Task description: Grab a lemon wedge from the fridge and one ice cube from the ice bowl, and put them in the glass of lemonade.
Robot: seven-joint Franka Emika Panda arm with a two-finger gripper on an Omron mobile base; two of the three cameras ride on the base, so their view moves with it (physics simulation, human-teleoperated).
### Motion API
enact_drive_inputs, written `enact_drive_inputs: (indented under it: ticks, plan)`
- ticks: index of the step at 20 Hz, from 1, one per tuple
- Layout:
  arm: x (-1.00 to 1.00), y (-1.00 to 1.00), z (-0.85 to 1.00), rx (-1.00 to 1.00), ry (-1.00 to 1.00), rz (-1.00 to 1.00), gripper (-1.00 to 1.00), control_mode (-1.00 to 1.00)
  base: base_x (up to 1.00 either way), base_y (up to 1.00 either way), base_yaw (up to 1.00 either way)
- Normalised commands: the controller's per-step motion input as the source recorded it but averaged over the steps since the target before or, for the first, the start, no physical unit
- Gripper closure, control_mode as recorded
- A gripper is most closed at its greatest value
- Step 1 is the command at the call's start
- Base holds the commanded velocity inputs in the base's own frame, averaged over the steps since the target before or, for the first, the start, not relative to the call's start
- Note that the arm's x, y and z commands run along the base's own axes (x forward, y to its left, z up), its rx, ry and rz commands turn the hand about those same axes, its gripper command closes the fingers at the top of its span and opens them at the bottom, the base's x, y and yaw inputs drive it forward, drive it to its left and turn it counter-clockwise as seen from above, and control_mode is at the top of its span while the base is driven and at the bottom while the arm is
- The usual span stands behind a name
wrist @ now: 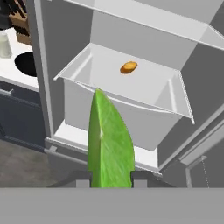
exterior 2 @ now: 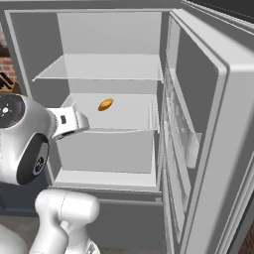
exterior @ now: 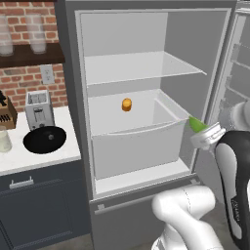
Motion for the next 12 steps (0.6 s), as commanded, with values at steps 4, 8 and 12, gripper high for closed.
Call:
enact_drive_inputs:
  ticks: [4,8,12]
  plan:
    - [-0.11,0.0,-0.11,0.0,-0.02,0.0,1.0,1.0,-0.28,0.04,0.0]
    - [0.0,0.0,0.0,0.0,0.0,0.0,1.0,1.0,-0.83,0.39,0.0]
    - [0.0,0.0,0.0,0.0,0.0,0.0,1.0,1.0,-0.76,0.63,0.0]
